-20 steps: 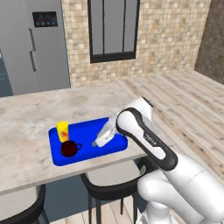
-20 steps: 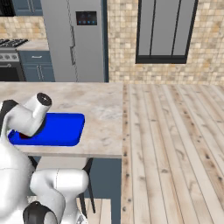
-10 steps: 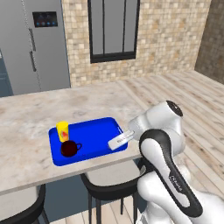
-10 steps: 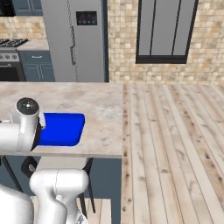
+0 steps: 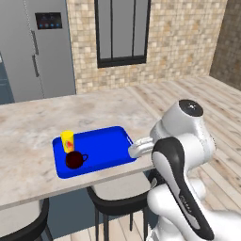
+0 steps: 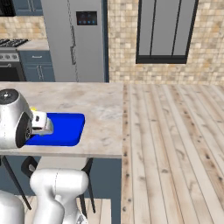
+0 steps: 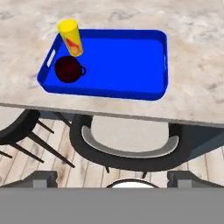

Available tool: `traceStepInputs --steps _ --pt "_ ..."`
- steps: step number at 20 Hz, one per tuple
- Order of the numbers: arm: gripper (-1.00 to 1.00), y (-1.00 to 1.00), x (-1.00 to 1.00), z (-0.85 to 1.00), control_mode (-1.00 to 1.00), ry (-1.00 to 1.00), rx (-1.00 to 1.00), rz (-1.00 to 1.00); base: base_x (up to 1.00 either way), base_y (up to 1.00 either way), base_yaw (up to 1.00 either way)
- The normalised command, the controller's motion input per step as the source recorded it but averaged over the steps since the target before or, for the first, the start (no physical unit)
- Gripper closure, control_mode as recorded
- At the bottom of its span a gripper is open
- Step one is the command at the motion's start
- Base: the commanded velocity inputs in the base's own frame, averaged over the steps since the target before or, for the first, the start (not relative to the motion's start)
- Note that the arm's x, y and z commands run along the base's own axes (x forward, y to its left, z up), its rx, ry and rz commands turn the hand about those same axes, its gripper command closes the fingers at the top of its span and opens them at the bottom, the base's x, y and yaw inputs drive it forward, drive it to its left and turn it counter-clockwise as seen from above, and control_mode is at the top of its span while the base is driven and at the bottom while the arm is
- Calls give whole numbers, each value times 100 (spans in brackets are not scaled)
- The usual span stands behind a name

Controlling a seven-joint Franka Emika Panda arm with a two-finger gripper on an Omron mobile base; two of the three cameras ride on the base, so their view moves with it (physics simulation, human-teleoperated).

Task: There is a tray on the dining counter. Grab the cup, mug, and pitcher and place them on the tray. The pitcher may be placed next to the tray if it cannot fit the tray.

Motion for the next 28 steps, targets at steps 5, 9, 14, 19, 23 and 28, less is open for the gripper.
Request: traceStepInputs --steps 5,9,14,19,23,28 --pt "-100 -59 -23 45 -100 32 4 -32 0 0 0" --pt "-100 -24 -19 60 -100 20 22 -5 0 0 0" --pt "-100 -11 -32 31 -100 9 21 0 0 0 0" --pt "-100 17 -11 3 -100 4 -14 0 0 0 0" --pt "-100 42 -8 0 -100 0 -45 0 0 0 0" --pt "-100 8 -32 0 -100 -1 -26 4 0 0 0"
